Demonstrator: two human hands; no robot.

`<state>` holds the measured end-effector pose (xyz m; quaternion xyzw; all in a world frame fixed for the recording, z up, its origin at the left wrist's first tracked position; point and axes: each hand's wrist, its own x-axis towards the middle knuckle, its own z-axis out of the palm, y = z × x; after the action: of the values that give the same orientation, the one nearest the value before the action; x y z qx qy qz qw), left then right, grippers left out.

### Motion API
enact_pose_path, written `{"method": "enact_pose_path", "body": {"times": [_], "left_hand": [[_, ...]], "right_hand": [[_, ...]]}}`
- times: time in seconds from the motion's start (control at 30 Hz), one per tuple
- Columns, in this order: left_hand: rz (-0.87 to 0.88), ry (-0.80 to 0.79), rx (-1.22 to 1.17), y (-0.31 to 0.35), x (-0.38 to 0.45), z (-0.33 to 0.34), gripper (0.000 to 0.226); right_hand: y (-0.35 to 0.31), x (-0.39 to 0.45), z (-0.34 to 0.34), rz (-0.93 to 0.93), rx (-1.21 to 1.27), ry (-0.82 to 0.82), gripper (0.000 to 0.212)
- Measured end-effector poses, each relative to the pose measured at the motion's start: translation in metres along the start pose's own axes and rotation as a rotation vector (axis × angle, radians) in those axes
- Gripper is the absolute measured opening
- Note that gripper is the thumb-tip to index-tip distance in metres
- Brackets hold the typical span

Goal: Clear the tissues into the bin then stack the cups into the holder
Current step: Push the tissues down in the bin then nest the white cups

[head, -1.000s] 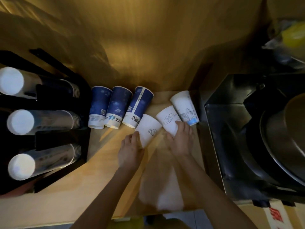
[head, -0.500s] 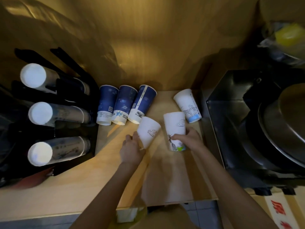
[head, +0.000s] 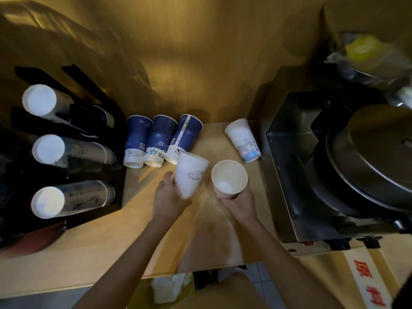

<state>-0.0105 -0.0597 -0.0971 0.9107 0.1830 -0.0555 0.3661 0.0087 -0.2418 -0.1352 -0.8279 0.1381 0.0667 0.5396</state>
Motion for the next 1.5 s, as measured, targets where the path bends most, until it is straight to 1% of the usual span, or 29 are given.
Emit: {"method": "enact_pose_path", "body": {"times": [0.03, 0.1, 0.2, 0.3, 0.37, 0.53, 0.63, 0.67, 0.7, 0.73, 0.77, 0.8, 0.83, 0.87, 0.9, 0.93, 0.97, 1.0, 1.1, 1.17, 1.27, 1.37, 1.43, 1.5], "left_hand": [[0.058, 0.058, -0.046, 0.006, -0.005, -0.004, 0.089], [0.171, 0.145, -0.137, 0.022, -0.012, -0.011, 0.085], [0.278, 0.145, -0.246, 0.047, -0.017, -0.009, 0.082], [0.279, 0.088, -0.389, 0.063, -0.02, 0.007, 0.088], [0.271, 0.046, -0.397, 0.07, -0.02, 0.018, 0.087], [0.302, -0.003, -0.406, 0.075, -0.007, 0.033, 0.072], [0.297, -0.005, -0.372, 0.078, -0.004, 0.036, 0.083], [0.308, -0.007, -0.355, 0.078, -0.004, 0.037, 0.088], [0.33, -0.008, -0.33, 0.078, -0.003, 0.038, 0.09], [0.356, -0.011, -0.299, 0.078, -0.004, 0.039, 0.09], [0.381, -0.013, -0.267, 0.078, -0.004, 0.04, 0.088], [0.405, -0.013, -0.244, 0.078, -0.004, 0.04, 0.085], [0.425, -0.013, -0.23, 0.077, -0.004, 0.041, 0.082], [0.431, -0.016, -0.222, 0.077, -0.004, 0.041, 0.079], [0.424, -0.025, -0.22, 0.076, -0.005, 0.041, 0.078], [0.414, -0.037, -0.224, 0.075, -0.006, 0.04, 0.077], [0.41, -0.049, -0.233, 0.073, -0.007, 0.04, 0.077], [0.409, -0.061, -0.244, 0.072, -0.008, 0.039, 0.077], [0.39, -0.109, -0.283, 0.068, -0.01, 0.04, 0.082], [0.364, -0.13, -0.296, 0.064, -0.01, 0.041, 0.087], [0.346, -0.147, -0.358, 0.058, -0.01, 0.042, 0.101], [0.292, -0.176, -0.333, 0.06, -0.011, 0.039, 0.122], [0.299, -0.188, -0.313, 0.063, -0.008, 0.039, 0.123], [0.327, -0.197, -0.261, 0.064, -0.005, 0.04, 0.117]], "right_hand": [[0.001, 0.0, 0.0, -0.007, -0.013, -0.003, 0.083], [0.001, 0.0, 0.0, -0.014, -0.021, -0.007, 0.082], [0.001, -0.001, -0.002, -0.024, 0.009, -0.017, 0.083], [-0.002, -0.004, -0.004, -0.017, 0.028, -0.027, 0.079], [-0.003, -0.006, -0.003, -0.009, 0.066, -0.026, 0.076], [0.0, -0.005, -0.003, -0.01, 0.087, -0.013, 0.074], [0.004, -0.004, -0.001, -0.013, 0.074, -0.017, 0.081], [0.003, -0.004, -0.002, -0.018, 0.012, -0.014, 0.08], [0.004, -0.004, -0.003, -0.035, -0.04, -0.024, 0.076], [0.008, -0.001, -0.004, -0.078, -0.093, -0.026, 0.066], [0.006, -0.001, -0.006, -0.119, -0.155, -0.027, 0.047], [0.003, -0.003, -0.008, -0.129, -0.09, -0.036, 0.027], [-0.001, -0.004, -0.008, -0.077, 0.025, -0.029, 0.018], [0.001, -0.006, -0.009, -0.095, 0.061, -0.059, 0.018], [0.0, -0.007, -0.01, -0.135, -0.017, -0.047, 0.028], [0.003, -0.006, -0.009, -0.156, -0.078, -0.047, 0.045], [0.005, -0.006, -0.006, -0.116, -0.048, -0.057, 0.059], [0.001, -0.006, -0.005, -0.077, -0.035, -0.038, 0.065], [0.001, -0.005, -0.005, -0.021, 0.045, -0.029, 0.068], [0.001, -0.005, -0.005, -0.012, 0.021, -0.02, 0.069], [0.002, -0.004, -0.001, 0.014, 0.032, -0.012, 0.061], [0.002, -0.003, -0.002, -0.018, -0.017, -0.006, 0.06], [0.002, -0.003, -0.003, -0.044, -0.079, -0.01, 0.059], [0.005, -0.003, -0.003, -0.072, -0.157, -0.02, 0.055]]}}
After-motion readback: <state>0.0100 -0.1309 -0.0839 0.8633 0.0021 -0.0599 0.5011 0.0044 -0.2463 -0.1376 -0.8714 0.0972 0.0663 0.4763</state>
